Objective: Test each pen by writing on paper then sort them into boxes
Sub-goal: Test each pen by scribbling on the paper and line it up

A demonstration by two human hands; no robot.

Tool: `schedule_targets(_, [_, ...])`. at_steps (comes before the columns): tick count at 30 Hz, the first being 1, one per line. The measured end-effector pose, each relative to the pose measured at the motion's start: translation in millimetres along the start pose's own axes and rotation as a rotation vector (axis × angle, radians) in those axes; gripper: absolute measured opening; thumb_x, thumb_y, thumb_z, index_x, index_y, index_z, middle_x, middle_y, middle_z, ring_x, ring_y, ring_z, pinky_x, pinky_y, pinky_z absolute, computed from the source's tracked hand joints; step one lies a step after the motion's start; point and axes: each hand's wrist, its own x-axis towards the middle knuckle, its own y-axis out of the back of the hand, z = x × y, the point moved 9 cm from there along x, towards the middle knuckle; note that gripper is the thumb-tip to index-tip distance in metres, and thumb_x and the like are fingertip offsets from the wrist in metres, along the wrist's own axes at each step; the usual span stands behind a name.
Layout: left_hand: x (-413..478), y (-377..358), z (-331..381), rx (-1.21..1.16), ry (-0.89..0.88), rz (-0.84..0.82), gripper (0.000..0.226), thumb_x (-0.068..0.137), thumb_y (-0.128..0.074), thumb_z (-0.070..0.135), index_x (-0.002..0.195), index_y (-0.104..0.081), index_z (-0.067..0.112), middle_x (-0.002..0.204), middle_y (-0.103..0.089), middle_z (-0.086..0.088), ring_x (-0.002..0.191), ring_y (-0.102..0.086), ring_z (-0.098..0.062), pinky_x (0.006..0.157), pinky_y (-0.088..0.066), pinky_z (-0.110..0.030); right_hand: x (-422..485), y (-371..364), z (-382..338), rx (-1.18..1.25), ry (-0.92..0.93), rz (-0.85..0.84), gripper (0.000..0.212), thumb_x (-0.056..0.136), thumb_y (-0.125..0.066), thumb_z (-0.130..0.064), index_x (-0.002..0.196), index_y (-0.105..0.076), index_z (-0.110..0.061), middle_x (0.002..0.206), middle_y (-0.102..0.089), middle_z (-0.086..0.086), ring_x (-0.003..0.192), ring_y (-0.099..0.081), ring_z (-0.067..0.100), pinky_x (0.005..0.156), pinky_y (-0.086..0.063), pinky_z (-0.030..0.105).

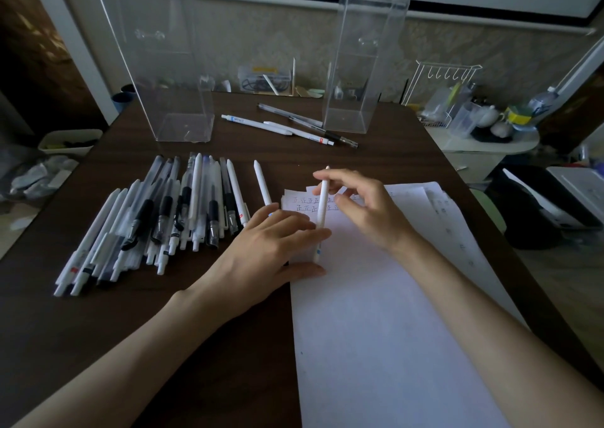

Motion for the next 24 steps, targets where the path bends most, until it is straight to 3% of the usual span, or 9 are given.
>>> schedule_targets(5, [0.4,0.8,-6.2,0.003,0.066,-0.001,0.047,0.085,-0.049,0.048,0.117,-0.063,0.016,0.103,-0.064,-0.002,0.100,-0.054,-0.017,0.094,-0.037,-0.032,0.9,-6.6,0.2,-0.058,-0.019,-0.052,0.048,0.094,-0.045,-0.006,0.134,-0.049,-0.032,0.118,-0.061,-0.004,0.112,-0.049,0.001,0.090,-0.037,0.013])
schedule_targets(7, [-0.3,5.4,-15.2,0.040,0.176,0.027,0.051,0.084,-0.047,0.052,0.116,-0.062,0.015,0.102,-0.063,-0.003,0.097,-0.056,-0.021,0.092,-0.038,-0.033,-0.2,-16.4,-0.6,-0.108,-0.017,-0.116,0.055,0.097,-0.046,-0.009,0.140,-0.034,-0.041,0.121,-0.057,-0.007,0.117,-0.045,-0.001,0.095,-0.034,0.009])
schedule_targets(9, [-4.3,9.1,-26.4,0.112,0.317,0.042,0.055,0.083,-0.043,0.055,0.115,-0.061,0.015,0.104,-0.061,-0.005,0.100,-0.055,-0.025,0.094,-0.038,-0.039,-0.5,-22.3,0.1,-0.180,-0.002,-0.151,0.058,0.096,-0.048,-0.010,0.143,-0.030,-0.039,0.127,-0.055,-0.008,0.123,-0.038,-0.002,0.097,-0.026,0.002])
schedule_targets(13, [-12.7,5.5,-37.2,0.222,0.485,-0.006,0.056,0.082,-0.037,0.055,0.115,-0.061,0.016,0.127,-0.052,-0.015,0.126,-0.042,-0.036,0.103,-0.030,-0.058,0.8,-24.3,-5.6,-0.410,0.155,-0.116,0.040,0.093,-0.049,-0.007,0.131,-0.055,-0.015,0.130,-0.057,0.001,0.117,-0.043,0.016,0.094,-0.027,0.007])
schedule_targets(15, [-16.4,6.6,-41.1,0.257,0.545,-0.005,0.056,0.084,-0.034,0.050,0.119,-0.059,0.014,0.136,-0.046,-0.017,0.134,-0.034,-0.034,0.107,-0.021,-0.058,0.6,-26.2,-6.8,-0.477,0.198,-0.099,0.033,0.092,-0.049,-0.009,0.121,-0.063,-0.013,0.128,-0.059,0.003,0.112,-0.045,0.019,0.093,-0.028,0.014])
schedule_targets(18, [-21.4,9.7,-48.1,0.302,0.631,0.012,0.060,0.087,-0.032,0.051,0.124,-0.056,0.010,0.139,-0.043,-0.019,0.134,-0.033,-0.034,0.107,-0.019,-0.055,4.4,-26.2,-5.4,-0.455,0.136,-0.122,0.029,0.093,-0.051,-0.006,0.116,-0.066,-0.013,0.126,-0.058,-0.001,0.111,-0.044,0.015,0.089,-0.027,0.007])
schedule_targets(21, [-13.6,10.0,-39.7,0.261,0.530,0.010,0.066,0.089,-0.026,0.057,0.130,-0.051,0.012,0.143,-0.040,-0.017,0.136,-0.031,-0.032,0.107,-0.019,-0.054,22.6,-21.2,-9.0,-0.416,0.084,-0.153,0.025,0.093,-0.051,-0.005,0.110,-0.069,-0.013,0.118,-0.061,-0.001,0.106,-0.048,0.012,0.085,-0.027,0.001])
schedule_targets(24, [-4.8,-1.8,-22.3,0.184,0.313,-0.079,0.067,0.091,-0.019,0.063,0.140,-0.040,0.022,0.152,-0.026,-0.005,0.142,-0.014,-0.022,0.111,-0.006,-0.048,58.0,-7.5,-16.6,-0.390,0.073,-0.054,0.025,0.093,-0.050,-0.005,0.108,-0.069,-0.011,0.111,-0.063,0.003,0.098,-0.054,0.012,0.080,-0.035,0.010])
